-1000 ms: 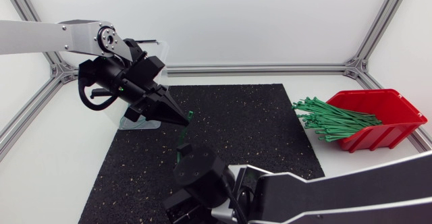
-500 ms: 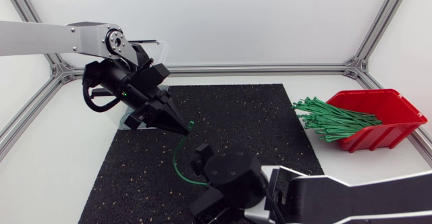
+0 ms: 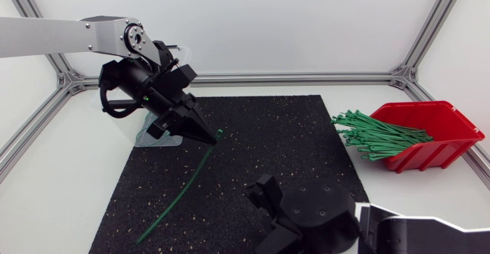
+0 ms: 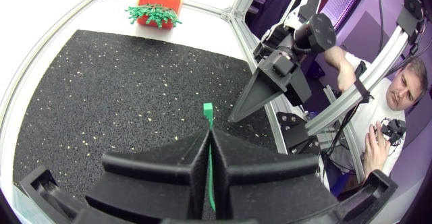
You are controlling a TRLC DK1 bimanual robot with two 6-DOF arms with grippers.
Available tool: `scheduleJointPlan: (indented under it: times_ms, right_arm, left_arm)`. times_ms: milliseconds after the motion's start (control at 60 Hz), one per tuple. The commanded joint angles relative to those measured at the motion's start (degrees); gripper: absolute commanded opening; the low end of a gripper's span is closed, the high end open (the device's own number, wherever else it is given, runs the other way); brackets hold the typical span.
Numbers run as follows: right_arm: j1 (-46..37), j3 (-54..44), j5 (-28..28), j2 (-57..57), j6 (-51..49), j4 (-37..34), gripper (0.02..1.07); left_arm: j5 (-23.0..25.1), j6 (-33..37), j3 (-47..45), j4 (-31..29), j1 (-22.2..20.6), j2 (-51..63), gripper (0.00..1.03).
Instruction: Take a green cable tie from the red box, thread the tail through the head to close it, then place it in the transparent bin on the left.
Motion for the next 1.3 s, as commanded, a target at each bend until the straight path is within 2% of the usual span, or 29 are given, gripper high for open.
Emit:
scheduleJointPlan:
  times_ms: [0, 100, 283, 433, 883, 1283]
  right_arm:
    - [-1.8, -1.9, 0.0, -1.1, -2.1, 0.5, 0.98]
    - [-4.1, -3.0, -3.1, 0.9, -4.3, 9.5, 0.99]
    - [-3.1, -1.3, -3.2, 14.0, -5.0, 23.3, 0.99]
    - [-0.6, 1.5, -3.6, 21.1, -5.0, 28.1, 0.99]
    - [5.8, 8.8, -5.9, 27.2, -5.4, 29.2, 0.99]
    - [7.6, 12.5, -6.7, 33.5, -4.5, 31.1, 0.91]
  left_arm:
    - [-0.2, 0.8, 0.7, -1.6, -0.4, -1.1, 0.04]
    - [-0.2, 0.6, -0.2, -1.4, -2.0, -0.4, 0.04]
    - [-0.2, -0.7, 0.7, -0.4, -4.6, 2.7, 0.04]
    - [0.0, -1.9, 3.4, -0.2, -4.8, 4.9, 0.03]
    - [1.5, -8.3, 13.5, 0.1, -4.8, 11.2, 0.04]
    - [1.6, -10.2, 16.7, -0.1, -5.7, 13.3, 0.04]
